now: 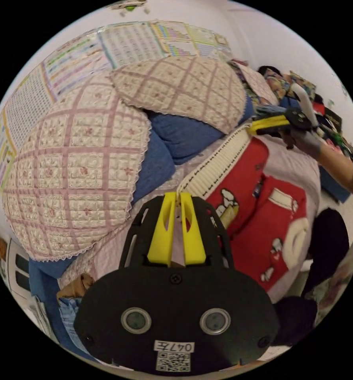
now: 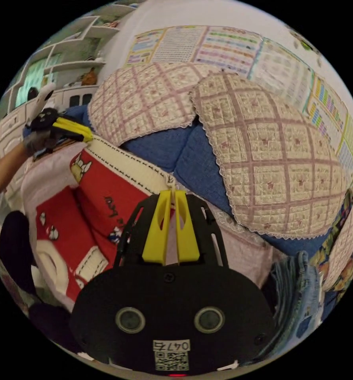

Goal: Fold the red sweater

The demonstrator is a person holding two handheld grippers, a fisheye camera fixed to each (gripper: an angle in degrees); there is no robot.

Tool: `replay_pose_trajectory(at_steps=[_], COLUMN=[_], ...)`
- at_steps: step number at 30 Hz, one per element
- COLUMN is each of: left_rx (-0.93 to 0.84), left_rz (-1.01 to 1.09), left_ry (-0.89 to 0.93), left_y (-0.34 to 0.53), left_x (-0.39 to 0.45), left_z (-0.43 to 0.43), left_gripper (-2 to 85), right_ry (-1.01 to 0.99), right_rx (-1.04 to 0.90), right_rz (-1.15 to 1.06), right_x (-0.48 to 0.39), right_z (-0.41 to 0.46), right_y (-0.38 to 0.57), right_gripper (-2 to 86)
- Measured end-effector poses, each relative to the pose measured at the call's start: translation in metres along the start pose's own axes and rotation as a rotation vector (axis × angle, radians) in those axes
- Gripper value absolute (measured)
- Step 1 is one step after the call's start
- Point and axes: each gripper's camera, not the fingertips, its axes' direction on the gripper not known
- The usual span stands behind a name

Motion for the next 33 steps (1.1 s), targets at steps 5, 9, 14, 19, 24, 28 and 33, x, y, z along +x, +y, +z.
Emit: replay_pose_trajectory(at_steps=[5,9,14,19,24,28,33], left_rx=[-0.043,-0.023,-0.135,-0.148,-0.224,-0.262,-0.261], left_rz=[-0.289,-0.416,-0.518,-0.619,-0.642,-0.662,-0.611], left_ry=[-0.232,-0.137,0.342,0.408,0.398,0.436,0.448], left_y=[0.009,0.048,0.081,0.093,0.084,0.083,0.081], left_x=[-0.079,-0.132,-0.183,-0.216,-0.240,-0.248,-0.246], left_z=[0.052,0.037,0.076,0.118,0.181,0.216,0.227], left_gripper=[2.9,5.0,6.9,6.6,6.6,6.8,2.9], right_ry=[0.261,0.261,-0.085,-0.290,-0.432,-0.548,-0.622], right_rx=[-0.159,-0.091,-0.235,-0.300,-0.322,-0.339,-0.244], right_rz=[0.157,0.204,0.431,0.584,0.638,0.660,0.574], right_x=[0.044,0.063,0.133,0.184,0.220,0.238,0.236], right_z=[0.078,0.064,0.084,0.115,0.150,0.181,0.176], right_y=[-0.003,0.006,0.014,0.023,0.018,0.016,0.009], right_gripper=[10.1,9.4,6.5,5.6,5.1,2.7,0.0])
